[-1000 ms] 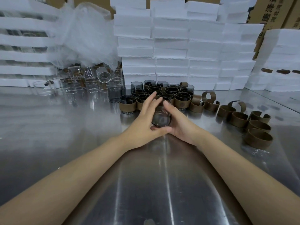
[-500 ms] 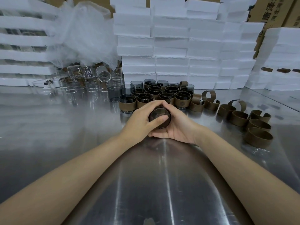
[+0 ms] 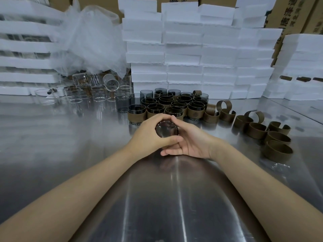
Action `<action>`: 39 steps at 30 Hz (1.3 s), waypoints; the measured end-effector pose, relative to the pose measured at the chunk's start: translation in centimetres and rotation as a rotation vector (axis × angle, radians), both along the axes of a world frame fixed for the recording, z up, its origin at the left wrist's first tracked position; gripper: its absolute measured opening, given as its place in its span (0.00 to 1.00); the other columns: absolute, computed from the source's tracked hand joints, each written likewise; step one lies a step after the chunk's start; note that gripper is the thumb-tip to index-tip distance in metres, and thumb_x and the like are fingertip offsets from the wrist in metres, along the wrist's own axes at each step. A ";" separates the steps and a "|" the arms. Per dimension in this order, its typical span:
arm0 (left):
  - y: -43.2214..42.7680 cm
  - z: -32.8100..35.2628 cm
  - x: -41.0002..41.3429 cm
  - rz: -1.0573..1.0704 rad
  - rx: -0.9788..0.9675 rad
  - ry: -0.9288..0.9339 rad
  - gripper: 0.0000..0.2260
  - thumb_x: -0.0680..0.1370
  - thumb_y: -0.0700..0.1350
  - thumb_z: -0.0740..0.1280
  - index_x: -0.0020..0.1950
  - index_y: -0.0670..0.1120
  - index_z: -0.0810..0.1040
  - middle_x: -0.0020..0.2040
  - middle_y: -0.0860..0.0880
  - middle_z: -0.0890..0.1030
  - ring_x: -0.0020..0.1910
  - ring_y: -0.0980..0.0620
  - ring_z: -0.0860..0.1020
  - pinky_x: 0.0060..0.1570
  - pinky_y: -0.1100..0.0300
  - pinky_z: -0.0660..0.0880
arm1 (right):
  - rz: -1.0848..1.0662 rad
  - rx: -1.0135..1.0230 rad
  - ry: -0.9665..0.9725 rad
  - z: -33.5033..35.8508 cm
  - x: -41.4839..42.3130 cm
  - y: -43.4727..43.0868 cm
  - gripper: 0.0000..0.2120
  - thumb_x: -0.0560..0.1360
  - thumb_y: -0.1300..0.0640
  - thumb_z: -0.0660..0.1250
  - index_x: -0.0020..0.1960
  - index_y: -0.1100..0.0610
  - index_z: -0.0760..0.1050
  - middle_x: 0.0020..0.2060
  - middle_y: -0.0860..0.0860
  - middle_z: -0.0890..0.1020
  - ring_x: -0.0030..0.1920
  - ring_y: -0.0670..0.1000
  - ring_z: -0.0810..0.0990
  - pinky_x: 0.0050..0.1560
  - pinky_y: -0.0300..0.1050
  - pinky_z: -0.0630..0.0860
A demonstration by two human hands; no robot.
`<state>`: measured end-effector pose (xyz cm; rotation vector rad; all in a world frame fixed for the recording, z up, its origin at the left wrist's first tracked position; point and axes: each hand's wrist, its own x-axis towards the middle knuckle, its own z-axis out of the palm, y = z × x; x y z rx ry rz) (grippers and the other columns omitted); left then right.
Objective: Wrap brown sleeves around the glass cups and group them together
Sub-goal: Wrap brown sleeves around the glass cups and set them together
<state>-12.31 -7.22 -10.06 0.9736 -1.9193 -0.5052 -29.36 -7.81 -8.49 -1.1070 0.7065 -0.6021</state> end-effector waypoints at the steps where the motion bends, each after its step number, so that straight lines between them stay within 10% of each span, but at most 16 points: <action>1: 0.0 0.0 -0.1 -0.006 0.014 0.008 0.22 0.67 0.55 0.78 0.58 0.60 0.76 0.54 0.63 0.80 0.55 0.68 0.76 0.53 0.77 0.68 | 0.002 0.005 -0.010 0.0 -0.1 0.0 0.28 0.78 0.39 0.60 0.69 0.58 0.69 0.47 0.60 0.84 0.48 0.64 0.84 0.44 0.46 0.83; 15: 0.4 0.3 -0.9 0.055 0.044 0.140 0.05 0.78 0.54 0.68 0.47 0.66 0.77 0.46 0.64 0.82 0.46 0.66 0.80 0.39 0.74 0.74 | -0.015 0.009 0.024 -0.4 0.3 -0.6 0.34 0.73 0.35 0.64 0.69 0.57 0.67 0.50 0.68 0.82 0.49 0.65 0.84 0.45 0.46 0.83; 24: -0.3 -0.4 -0.5 0.060 0.092 0.299 0.18 0.84 0.53 0.53 0.53 0.49 0.81 0.47 0.49 0.84 0.48 0.53 0.81 0.50 0.57 0.77 | -0.034 0.013 0.041 -0.5 0.2 -0.7 0.30 0.71 0.35 0.66 0.61 0.56 0.69 0.40 0.63 0.84 0.46 0.62 0.85 0.41 0.42 0.82; 31: -0.2 -0.1 -0.6 0.081 0.052 0.330 0.16 0.85 0.47 0.51 0.60 0.44 0.77 0.52 0.54 0.82 0.48 0.67 0.78 0.48 0.73 0.71 | -0.070 0.011 0.022 -0.4 0.2 -0.5 0.25 0.71 0.37 0.65 0.57 0.56 0.72 0.36 0.60 0.83 0.42 0.59 0.86 0.37 0.41 0.82; 39: 0.2 0.3 -0.6 -0.017 0.115 0.324 0.19 0.85 0.50 0.50 0.76 0.53 0.60 0.66 0.53 0.78 0.65 0.58 0.75 0.68 0.56 0.69 | -0.101 0.131 -0.083 -0.2 0.0 -0.6 0.27 0.79 0.39 0.57 0.55 0.64 0.74 0.35 0.59 0.78 0.37 0.58 0.84 0.35 0.43 0.82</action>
